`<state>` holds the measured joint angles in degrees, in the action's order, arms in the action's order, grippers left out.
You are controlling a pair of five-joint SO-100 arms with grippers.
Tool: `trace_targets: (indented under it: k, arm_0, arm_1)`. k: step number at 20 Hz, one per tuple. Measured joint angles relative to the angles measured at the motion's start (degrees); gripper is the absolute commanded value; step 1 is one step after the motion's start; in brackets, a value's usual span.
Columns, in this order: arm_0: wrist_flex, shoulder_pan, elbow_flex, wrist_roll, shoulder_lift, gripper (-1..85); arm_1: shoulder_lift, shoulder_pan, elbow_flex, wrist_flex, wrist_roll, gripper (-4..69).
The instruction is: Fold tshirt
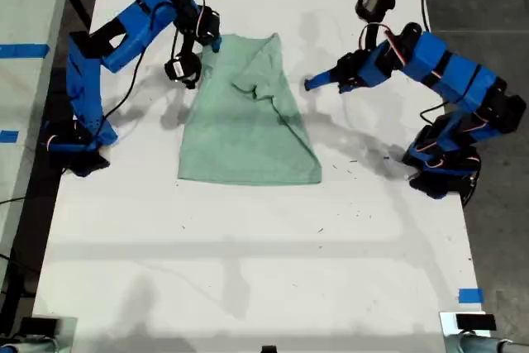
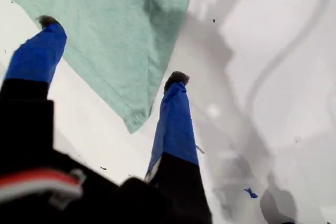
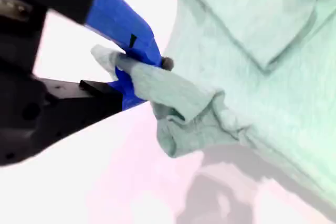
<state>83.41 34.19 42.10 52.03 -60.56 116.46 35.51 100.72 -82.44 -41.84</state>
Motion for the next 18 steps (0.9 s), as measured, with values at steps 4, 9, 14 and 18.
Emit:
trace_targets:
  k: [4,9,14,18]
  arm_0:
    - [-10.8,-8.2,-0.1,0.7,3.1,-0.1]
    - [-19.8,-8.5,0.0,-0.4,16.0,33.8]
    - [-18.0,-8.2,0.0,-0.4,16.3,33.8]
    - [-6.7,-7.7,0.1,-0.5,4.4,33.4]
  arm_1:
    - [3.7,0.4,3.3,0.1,0.6,34.5]
    - [6.9,0.4,6.9,0.5,1.7,34.5]
    - [9.8,0.4,10.5,1.1,2.7,34.4]
    - [10.6,0.4,10.8,1.3,2.7,34.4]
